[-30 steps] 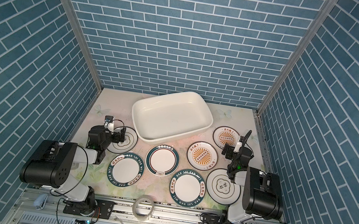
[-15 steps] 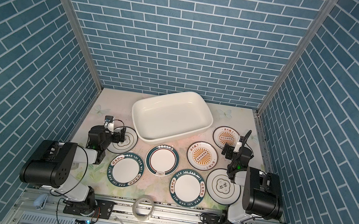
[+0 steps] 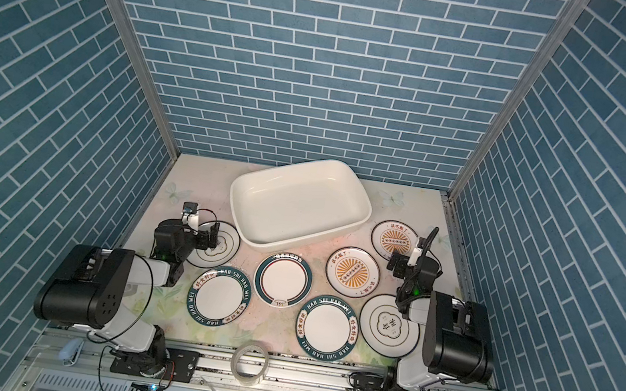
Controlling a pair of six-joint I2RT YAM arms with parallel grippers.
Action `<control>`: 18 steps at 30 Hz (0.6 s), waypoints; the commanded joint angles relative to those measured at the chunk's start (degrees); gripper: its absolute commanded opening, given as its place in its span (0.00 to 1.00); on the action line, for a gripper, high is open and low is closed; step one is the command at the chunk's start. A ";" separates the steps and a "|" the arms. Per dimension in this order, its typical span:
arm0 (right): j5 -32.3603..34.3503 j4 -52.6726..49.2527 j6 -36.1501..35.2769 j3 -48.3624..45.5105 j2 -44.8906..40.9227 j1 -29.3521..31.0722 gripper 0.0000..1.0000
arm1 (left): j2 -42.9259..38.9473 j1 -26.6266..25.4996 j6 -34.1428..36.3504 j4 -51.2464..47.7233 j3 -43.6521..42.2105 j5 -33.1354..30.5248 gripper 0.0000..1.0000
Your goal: Place the plates into the plastic bin on the countertop
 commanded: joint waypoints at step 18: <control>10.92 -28.32 5.69 8.24 -20.59 0.21 0.99 | -15.59 -0.33 1.91 -45.76 17.43 2.63 1.00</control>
